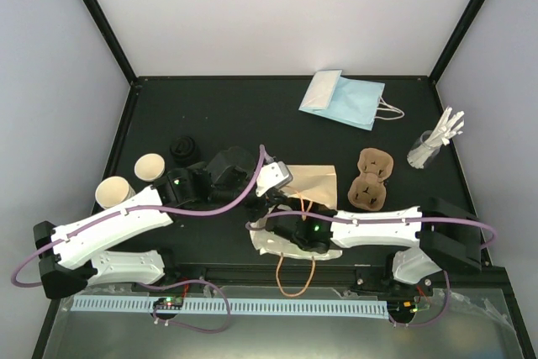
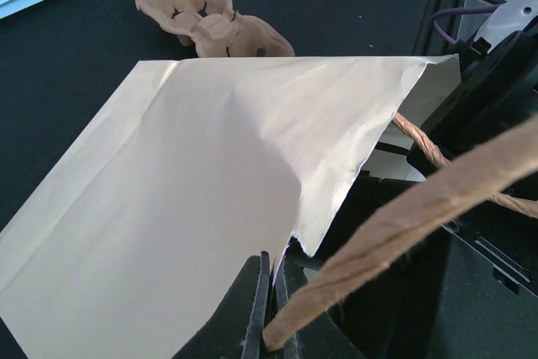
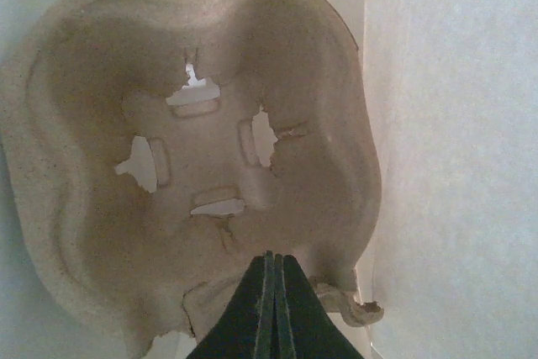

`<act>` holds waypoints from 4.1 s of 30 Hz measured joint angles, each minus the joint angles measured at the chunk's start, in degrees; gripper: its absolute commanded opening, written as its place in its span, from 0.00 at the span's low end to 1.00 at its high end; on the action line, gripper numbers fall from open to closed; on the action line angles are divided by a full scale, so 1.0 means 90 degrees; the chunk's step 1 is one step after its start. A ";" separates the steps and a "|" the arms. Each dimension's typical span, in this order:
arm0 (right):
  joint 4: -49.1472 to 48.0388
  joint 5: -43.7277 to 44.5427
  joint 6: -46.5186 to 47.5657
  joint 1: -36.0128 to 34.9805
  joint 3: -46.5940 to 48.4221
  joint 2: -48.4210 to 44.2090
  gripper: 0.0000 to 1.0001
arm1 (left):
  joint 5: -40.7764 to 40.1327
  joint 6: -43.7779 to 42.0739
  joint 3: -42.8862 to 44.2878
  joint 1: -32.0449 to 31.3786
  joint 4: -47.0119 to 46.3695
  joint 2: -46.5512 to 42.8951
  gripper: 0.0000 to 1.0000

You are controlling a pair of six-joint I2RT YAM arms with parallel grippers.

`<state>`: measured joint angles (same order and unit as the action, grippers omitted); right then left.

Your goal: Pack the takeout coffee

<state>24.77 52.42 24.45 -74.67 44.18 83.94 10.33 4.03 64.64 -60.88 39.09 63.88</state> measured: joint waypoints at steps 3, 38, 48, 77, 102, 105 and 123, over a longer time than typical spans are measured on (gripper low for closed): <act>-0.0236 -0.0022 0.0155 0.0092 -0.0034 0.0027 0.01 | -0.0005 -0.0005 -0.0002 0.0002 0.0007 0.0000 0.02; -0.1783 -0.0998 0.1103 0.0265 -0.0223 0.0590 0.01 | 0.0109 -0.0041 -0.0121 0.0017 -0.0148 0.0000 0.02; -0.1773 -0.0913 0.1154 0.0257 -0.0226 0.0588 0.01 | 0.0192 -0.0041 -0.0121 0.0019 -0.0160 0.0000 0.02; -0.1236 -0.1166 0.1081 -0.0143 -0.0056 0.0342 0.01 | 0.0440 0.0294 -0.0250 0.0005 -0.0415 0.0002 0.01; 0.0726 -0.1982 -0.2572 -0.0199 0.0007 -0.0277 0.02 | -0.0464 0.0828 0.0112 0.0005 -0.0476 0.0032 0.02; 0.0721 -0.1940 -0.2579 -0.0199 0.0002 -0.0364 0.01 | -0.0605 0.0928 0.0138 0.0005 -0.0566 0.0032 0.02; -0.0748 -0.1911 -0.1200 -0.0202 -0.0321 -0.2455 0.01 | -0.0845 0.1061 0.0578 -0.0024 -0.0731 0.0532 0.02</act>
<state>18.04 35.22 13.65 -76.49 41.30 61.84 2.72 13.58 69.84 -61.10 32.51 68.66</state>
